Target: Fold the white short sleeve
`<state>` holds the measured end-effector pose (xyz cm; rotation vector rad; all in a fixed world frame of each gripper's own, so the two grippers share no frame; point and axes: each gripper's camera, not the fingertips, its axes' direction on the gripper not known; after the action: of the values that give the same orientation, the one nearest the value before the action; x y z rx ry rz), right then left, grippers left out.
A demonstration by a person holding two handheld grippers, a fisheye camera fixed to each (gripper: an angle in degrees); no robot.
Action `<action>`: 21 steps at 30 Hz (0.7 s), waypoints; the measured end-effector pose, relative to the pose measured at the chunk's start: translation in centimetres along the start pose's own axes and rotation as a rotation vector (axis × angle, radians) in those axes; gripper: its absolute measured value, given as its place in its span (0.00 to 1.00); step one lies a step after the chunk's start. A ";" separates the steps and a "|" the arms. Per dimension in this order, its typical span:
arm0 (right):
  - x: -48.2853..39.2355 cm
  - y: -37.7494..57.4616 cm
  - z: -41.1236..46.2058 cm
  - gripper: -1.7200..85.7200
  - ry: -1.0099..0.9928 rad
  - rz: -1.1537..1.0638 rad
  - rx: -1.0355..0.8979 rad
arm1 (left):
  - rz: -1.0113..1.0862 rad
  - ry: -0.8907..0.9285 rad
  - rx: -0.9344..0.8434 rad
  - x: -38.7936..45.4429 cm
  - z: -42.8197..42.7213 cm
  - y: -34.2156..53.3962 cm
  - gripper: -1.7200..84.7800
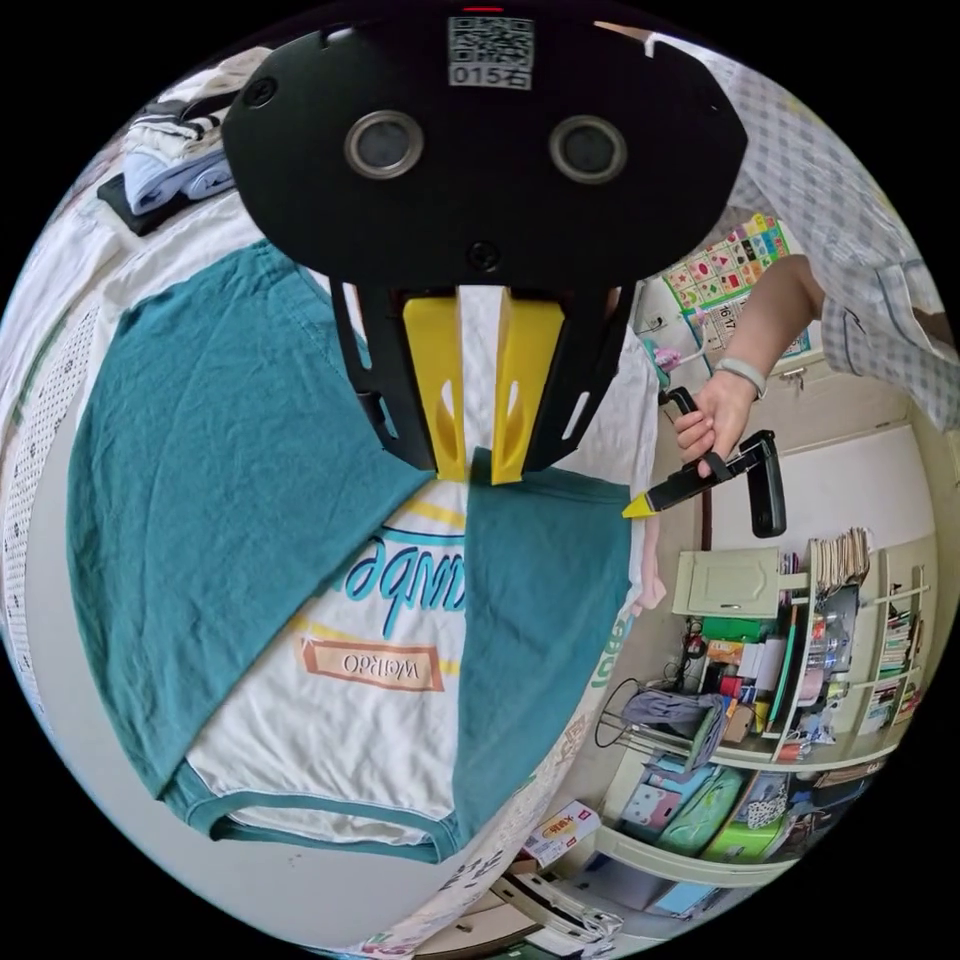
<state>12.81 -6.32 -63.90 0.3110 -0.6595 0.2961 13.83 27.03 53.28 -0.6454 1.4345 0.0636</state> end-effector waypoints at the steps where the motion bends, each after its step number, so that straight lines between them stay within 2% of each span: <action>1: 0.1 0.3 0.0 0.04 -0.009 -0.008 -0.002 | 0.012 -0.015 -0.010 0.2 -0.3 -0.5 0.05; 7: 1.2 2.7 -0.8 0.02 -0.030 0.004 0.005 | 0.038 -0.050 -0.032 0.8 -2.2 -3.4 0.02; 14: 1.8 5.2 0.8 0.02 0.055 -0.031 -0.011 | 0.047 -0.085 -0.046 1.5 -3.5 -6.1 0.02; 21: 4.0 9.0 -1.6 0.08 0.015 -0.024 0.081 | 0.054 -0.190 -0.059 3.5 -7.4 -9.2 0.08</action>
<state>13.40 3.13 -60.84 0.3935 -0.6295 0.3029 11.59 14.95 53.49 -0.6323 1.2697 0.2053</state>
